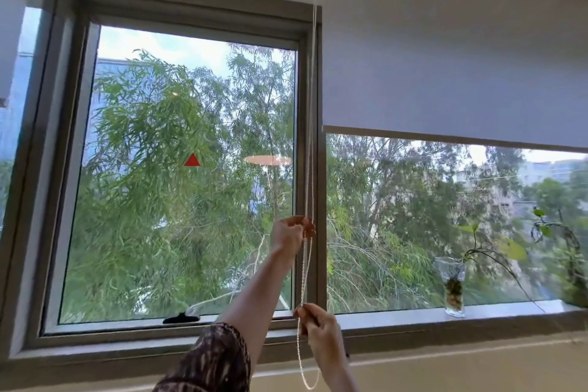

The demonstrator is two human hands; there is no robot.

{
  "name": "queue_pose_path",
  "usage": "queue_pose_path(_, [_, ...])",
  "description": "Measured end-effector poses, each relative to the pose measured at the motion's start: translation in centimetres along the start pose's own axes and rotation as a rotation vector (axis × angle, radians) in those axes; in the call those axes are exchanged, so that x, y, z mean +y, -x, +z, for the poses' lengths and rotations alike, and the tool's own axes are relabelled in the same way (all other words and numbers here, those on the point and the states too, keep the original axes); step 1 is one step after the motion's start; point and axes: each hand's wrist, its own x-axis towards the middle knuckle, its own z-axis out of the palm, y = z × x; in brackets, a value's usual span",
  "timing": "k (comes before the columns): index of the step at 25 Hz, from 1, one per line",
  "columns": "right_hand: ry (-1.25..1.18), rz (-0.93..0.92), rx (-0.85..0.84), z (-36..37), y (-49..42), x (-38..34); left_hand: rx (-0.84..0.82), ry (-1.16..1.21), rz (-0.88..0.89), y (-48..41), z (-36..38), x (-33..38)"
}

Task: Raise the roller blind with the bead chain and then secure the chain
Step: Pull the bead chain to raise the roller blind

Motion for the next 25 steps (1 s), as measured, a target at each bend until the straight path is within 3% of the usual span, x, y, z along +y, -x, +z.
queue_pose_path(3, [0.074, 0.005, -0.019, -0.1, -0.9, 2.2, 0.093, 0.077, -0.014, -0.3, 0.3, -2.3])
queue_pose_path(9, [0.146, 0.157, -0.076, -0.7, -3.1, 7.1, 0.053, 0.063, -0.063, -0.7, 0.4, -8.2])
queue_pose_path(12, [0.063, 0.196, -0.014, -0.7, -5.8, 6.9, 0.065, -0.022, -0.051, -1.5, -0.5, -11.8])
queue_pose_path(17, [-0.014, 0.06, 0.034, 0.4, -11.4, 2.4, 0.052, -0.195, 0.017, -2.3, -2.3, -16.0])
queue_pose_path(20, [-0.01, -0.01, 0.039, 2.2, -14.1, 0.6, 0.055, -0.17, 0.001, -2.8, -2.8, -17.4])
queue_pose_path(25, [-0.011, -0.004, 0.118, 4.8, -15.7, 2.4, 0.001, -0.198, 0.006, -4.0, -3.8, -20.1])
